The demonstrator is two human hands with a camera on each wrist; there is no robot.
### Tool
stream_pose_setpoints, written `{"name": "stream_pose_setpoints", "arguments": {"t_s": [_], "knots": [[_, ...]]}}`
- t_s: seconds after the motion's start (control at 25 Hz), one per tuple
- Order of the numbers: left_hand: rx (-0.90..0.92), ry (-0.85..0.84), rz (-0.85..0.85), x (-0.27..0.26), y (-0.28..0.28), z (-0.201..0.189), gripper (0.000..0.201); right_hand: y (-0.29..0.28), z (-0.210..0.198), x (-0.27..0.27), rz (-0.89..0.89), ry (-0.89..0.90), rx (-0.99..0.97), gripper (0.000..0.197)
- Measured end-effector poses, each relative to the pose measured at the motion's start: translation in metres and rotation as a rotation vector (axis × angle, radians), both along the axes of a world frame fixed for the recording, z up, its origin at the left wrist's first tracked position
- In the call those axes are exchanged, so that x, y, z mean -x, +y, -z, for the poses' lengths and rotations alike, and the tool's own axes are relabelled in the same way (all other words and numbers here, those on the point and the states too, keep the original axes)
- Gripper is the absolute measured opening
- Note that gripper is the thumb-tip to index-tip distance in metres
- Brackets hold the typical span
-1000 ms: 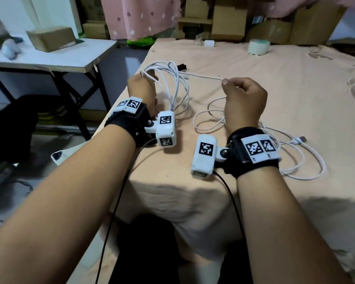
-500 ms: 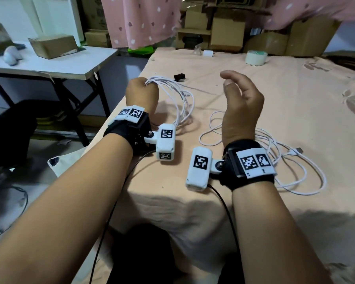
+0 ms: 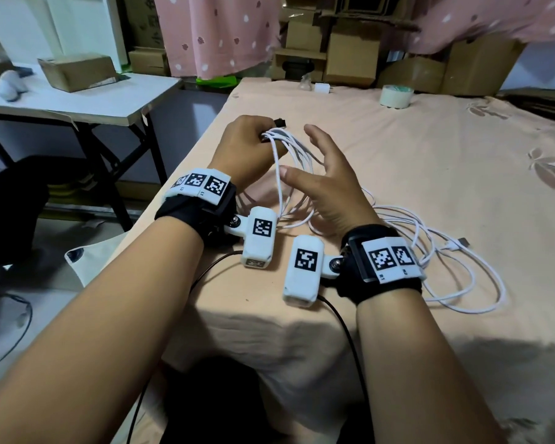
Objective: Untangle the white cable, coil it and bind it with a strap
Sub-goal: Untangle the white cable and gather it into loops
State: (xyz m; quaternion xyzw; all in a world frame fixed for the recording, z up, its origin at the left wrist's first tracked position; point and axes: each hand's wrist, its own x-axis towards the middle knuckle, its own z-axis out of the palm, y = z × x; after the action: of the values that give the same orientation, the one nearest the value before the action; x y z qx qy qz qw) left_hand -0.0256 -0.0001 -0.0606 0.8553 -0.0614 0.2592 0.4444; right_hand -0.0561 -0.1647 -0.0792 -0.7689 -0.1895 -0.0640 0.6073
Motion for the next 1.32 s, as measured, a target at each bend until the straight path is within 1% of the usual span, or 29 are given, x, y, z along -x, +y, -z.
{"name": "stream_pose_setpoints", "arguments": {"t_s": [0.12,0.2,0.28,0.32,0.4,0.44,0.48,0.52,0.6,0.64,0.72,0.76,0.8,0.88,0.96,1.0,1.04,1.12,1.16,1.2,1.24,1.28,1.32], "knots": [[-0.086,-0.034,0.012,0.004,0.000,-0.002,0.025,0.003,0.002,-0.002,-0.115,0.034,-0.046,0.090],[-0.129,-0.053,0.007,0.006,-0.002,-0.004,0.027,0.005,0.005,-0.005,-0.154,0.078,-0.059,0.083],[-0.118,-0.089,0.003,0.007,-0.005,-0.005,0.023,0.003,0.009,-0.010,-0.091,0.074,-0.004,0.067],[-0.104,-0.112,0.001,0.008,-0.005,-0.005,0.021,0.002,0.008,-0.010,-0.044,0.070,0.033,0.056],[-0.055,-0.151,-0.009,0.010,-0.006,-0.005,0.015,0.001,0.005,-0.006,0.015,0.065,0.059,0.026],[-0.030,-0.166,-0.020,0.011,-0.006,-0.005,0.014,0.002,0.004,-0.006,0.043,0.052,0.058,0.014],[-0.008,-0.177,-0.041,0.011,-0.006,-0.006,0.017,0.003,0.004,-0.005,0.071,0.030,0.052,0.005],[0.014,-0.186,-0.072,0.011,-0.007,-0.006,0.023,0.004,0.004,-0.005,0.102,0.009,0.055,0.004],[0.059,-0.203,-0.155,0.010,-0.006,-0.007,0.032,0.004,0.003,-0.006,0.149,-0.028,0.080,0.017],[0.076,-0.206,-0.199,0.009,-0.004,-0.006,0.032,0.004,0.003,-0.006,0.158,-0.038,0.097,0.020],[0.111,-0.202,-0.252,0.007,-0.002,-0.006,0.027,0.003,0.001,-0.005,0.135,-0.033,0.085,0.010],[0.127,-0.198,-0.267,0.006,-0.001,-0.006,0.026,0.003,0.000,-0.004,0.124,-0.020,0.063,0.008],[0.138,-0.187,-0.282,0.005,-0.001,-0.006,0.025,0.003,-0.001,-0.004,0.119,-0.015,0.052,0.013],[0.118,-0.135,-0.305,0.004,-0.001,-0.007,0.022,0.003,-0.001,-0.006,0.123,-0.036,0.057,0.017],[0.028,-0.083,-0.312,0.005,-0.002,-0.008,0.012,0.003,0.000,-0.008,0.145,-0.051,0.065,0.019],[-0.020,-0.085,-0.280,0.007,-0.002,-0.009,0.008,0.003,0.000,-0.008,0.151,-0.050,0.066,0.020],[-0.075,-0.120,-0.217,0.007,-0.003,-0.008,0.015,0.004,0.001,-0.008,0.154,-0.048,0.066,0.021],[-0.221,-0.224,-0.067,0.008,-0.003,-0.008,0.036,0.005,0.003,-0.009,0.156,-0.040,0.053,0.021],[-0.299,-0.245,-0.006,0.008,-0.003,-0.009,0.039,0.006,0.004,-0.010,0.150,-0.031,0.041,0.019],[-0.360,-0.234,0.044,0.009,-0.004,-0.009,0.034,0.007,0.004,-0.010,0.140,-0.020,0.030,0.016],[-0.396,-0.211,0.063,0.009,-0.005,-0.010,0.024,0.007,0.004,-0.010,0.133,-0.010,0.025,0.014],[-0.432,-0.191,0.047,0.009,-0.005,-0.010,0.010,0.008,0.003,-0.010,0.131,-0.006,0.022,0.013],[-0.447,-0.193,-0.004,0.009,-0.005,-0.010,0.010,0.008,0.002,-0.009,0.135,-0.014,0.016,0.011]]}}
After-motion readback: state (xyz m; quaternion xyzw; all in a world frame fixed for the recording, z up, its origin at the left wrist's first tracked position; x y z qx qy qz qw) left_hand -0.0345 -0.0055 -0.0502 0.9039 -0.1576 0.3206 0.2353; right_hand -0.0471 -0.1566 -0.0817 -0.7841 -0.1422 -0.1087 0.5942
